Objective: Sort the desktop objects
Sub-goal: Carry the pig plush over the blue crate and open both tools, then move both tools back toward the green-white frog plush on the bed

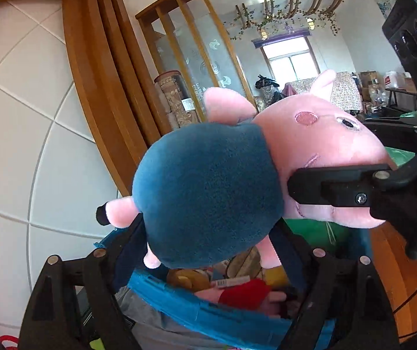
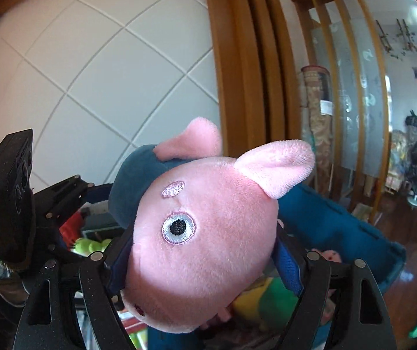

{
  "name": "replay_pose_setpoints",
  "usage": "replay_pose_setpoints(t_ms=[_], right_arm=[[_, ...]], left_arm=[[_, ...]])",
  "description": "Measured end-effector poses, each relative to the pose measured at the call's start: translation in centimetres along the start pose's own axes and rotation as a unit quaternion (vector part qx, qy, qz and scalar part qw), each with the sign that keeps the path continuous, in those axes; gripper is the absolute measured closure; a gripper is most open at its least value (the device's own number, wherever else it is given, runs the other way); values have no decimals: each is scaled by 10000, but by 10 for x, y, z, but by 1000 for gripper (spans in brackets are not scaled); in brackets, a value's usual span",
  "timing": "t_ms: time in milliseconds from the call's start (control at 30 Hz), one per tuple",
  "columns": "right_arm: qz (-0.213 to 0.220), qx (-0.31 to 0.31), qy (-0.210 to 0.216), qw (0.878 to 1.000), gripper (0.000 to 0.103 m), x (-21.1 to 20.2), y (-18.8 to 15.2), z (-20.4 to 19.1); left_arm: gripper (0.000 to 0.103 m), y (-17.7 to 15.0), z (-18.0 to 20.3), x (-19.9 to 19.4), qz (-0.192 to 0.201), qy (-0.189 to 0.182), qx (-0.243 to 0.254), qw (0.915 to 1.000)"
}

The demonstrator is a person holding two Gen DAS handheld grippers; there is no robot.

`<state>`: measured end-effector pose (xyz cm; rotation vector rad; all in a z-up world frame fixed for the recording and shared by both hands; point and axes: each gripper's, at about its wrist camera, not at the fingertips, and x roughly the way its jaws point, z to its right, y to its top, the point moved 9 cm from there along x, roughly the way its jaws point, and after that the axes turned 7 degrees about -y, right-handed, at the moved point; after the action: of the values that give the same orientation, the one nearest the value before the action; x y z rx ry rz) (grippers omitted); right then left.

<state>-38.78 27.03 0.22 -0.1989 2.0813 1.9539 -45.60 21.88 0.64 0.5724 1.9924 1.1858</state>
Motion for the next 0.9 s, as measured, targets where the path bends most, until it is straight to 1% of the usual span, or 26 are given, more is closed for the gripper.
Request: replay_pose_setpoints(t_ms=[33, 67, 100, 133, 200, 233, 267, 300, 367, 433, 500, 600, 733, 900], right_arm=[[29, 68, -139, 9999, 5, 6, 10, 19], [35, 123, -308, 9994, 1, 12, 17, 38], [76, 215, -497, 9985, 0, 16, 26, 55], [104, 379, -564, 9976, 0, 17, 30, 71], [189, 665, -412, 9968, 0, 18, 31, 95], [235, 695, -413, 9964, 0, 16, 32, 102], [266, 692, -438, 9963, 0, 14, 30, 107], [268, 717, -430, 9961, 0, 11, 28, 110], [233, 867, -297, 9955, 0, 10, 22, 116], [191, 967, -132, 9950, 0, 7, 16, 112], [172, 890, -63, 9959, 0, 6, 14, 111], [199, 737, 58, 9971, 0, -1, 11, 91], [258, 547, 385, 9974, 0, -12, 14, 52], [223, 428, 895, 9948, 0, -21, 4, -11]], left_arm=[[18, 7, -2, 15, -123, 127, -13, 9998], [18, 10, 4, 15, -227, 307, -21, 9993], [18, 16, 4, 19, -264, 495, -63, 9984], [18, 20, 2, 20, -280, 619, -163, 9976], [18, 22, -7, 20, -316, 784, -470, 9953], [18, 20, -9, 20, -352, 944, -598, 9931], [18, 19, -13, 17, -380, 1097, -680, 9909], [18, 10, -15, 7, -397, 1244, -744, 9886], [18, 3, -16, -1, -409, 1558, -832, 9834], [18, -10, -13, -14, -439, 1764, -912, 9791], [18, -21, -17, -27, -453, 1981, -991, 9741], [17, -35, -25, -46, -548, 2288, -1083, 9659], [17, -61, -41, -86, -730, 2739, -1294, 9502], [17, -102, -66, -147, -921, 3251, -1539, 9285]])
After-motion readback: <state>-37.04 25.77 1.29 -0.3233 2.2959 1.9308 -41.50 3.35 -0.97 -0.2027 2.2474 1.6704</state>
